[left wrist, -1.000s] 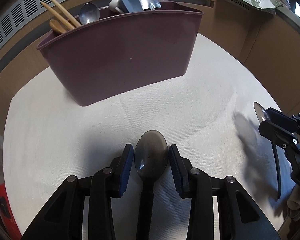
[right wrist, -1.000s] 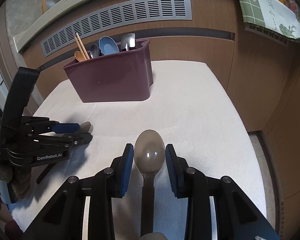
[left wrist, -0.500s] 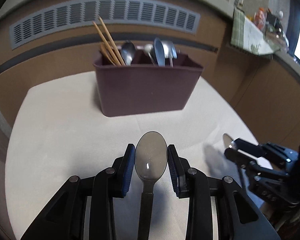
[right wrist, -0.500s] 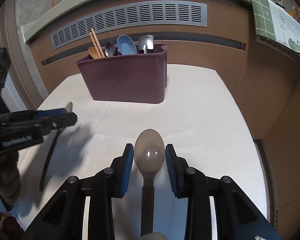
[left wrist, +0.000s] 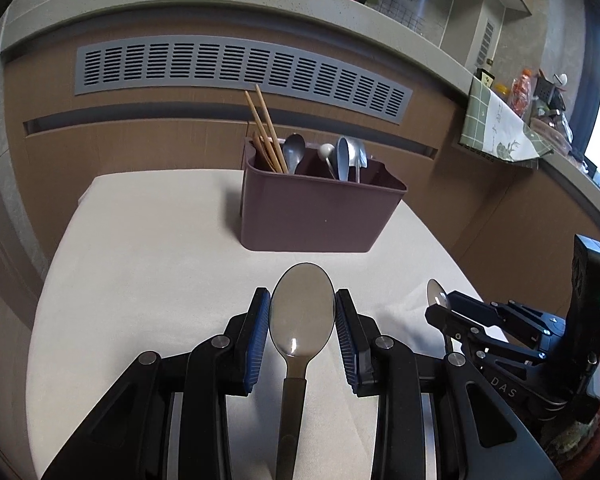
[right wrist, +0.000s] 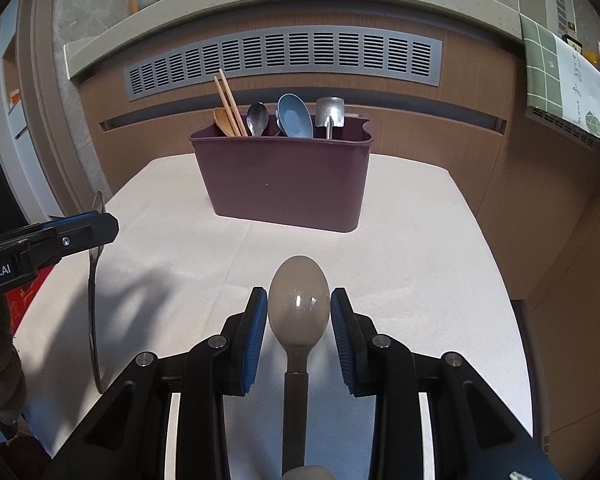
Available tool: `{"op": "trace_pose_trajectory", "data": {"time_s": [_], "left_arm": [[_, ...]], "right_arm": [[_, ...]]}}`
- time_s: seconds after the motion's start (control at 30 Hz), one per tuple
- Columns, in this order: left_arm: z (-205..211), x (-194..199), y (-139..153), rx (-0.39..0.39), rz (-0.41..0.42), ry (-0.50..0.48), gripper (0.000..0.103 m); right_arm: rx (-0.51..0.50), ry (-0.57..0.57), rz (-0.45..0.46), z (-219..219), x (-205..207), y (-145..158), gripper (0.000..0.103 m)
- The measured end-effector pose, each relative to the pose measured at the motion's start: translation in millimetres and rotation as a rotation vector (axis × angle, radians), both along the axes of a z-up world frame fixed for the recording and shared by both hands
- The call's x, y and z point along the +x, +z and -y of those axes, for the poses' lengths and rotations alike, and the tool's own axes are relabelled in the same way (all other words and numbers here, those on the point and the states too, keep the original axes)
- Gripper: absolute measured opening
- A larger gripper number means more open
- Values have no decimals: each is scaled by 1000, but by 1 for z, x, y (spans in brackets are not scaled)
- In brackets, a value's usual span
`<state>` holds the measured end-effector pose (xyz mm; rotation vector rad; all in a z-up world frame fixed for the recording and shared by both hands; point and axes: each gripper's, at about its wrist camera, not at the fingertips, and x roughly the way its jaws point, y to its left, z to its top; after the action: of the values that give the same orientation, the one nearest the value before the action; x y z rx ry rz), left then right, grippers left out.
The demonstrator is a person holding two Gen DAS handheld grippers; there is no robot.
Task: Organize utensils
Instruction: 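Carry both translucent spoons up over the holder with both tools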
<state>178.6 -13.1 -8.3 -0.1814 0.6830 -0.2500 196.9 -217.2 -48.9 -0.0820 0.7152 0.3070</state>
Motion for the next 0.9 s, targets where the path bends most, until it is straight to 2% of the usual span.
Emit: {"op": "trace_pose_trajectory", "data": {"time_s": [0.17,0.33,0.43,0.53,0.6,0.7,0.8,0.9], "left_arm": [[-3,-10,15,-8,43,0,34],[-2,-11,47,-17,114,-17,33],[-4,-8,80,-36,190,-30,33],[-5,-2,123,-53,294,-39,33],[-7,10,154,-69,365,-31,33],[-12,35,186,-111,419,-17,33],[-20,60,196,-172,454,12,33],[-23,84,186,-201,462,19,33]], "right_arm": [[2,-14,30,2,-5,14,30],[29,-22,99,7,-9,45,30],[62,-35,163,13,-6,77,29],[105,-62,250,22,3,123,29],[138,-75,320,26,13,161,29],[156,-79,386,25,32,204,29],[154,-90,428,20,54,230,29],[139,-83,454,12,68,232,29]]}}
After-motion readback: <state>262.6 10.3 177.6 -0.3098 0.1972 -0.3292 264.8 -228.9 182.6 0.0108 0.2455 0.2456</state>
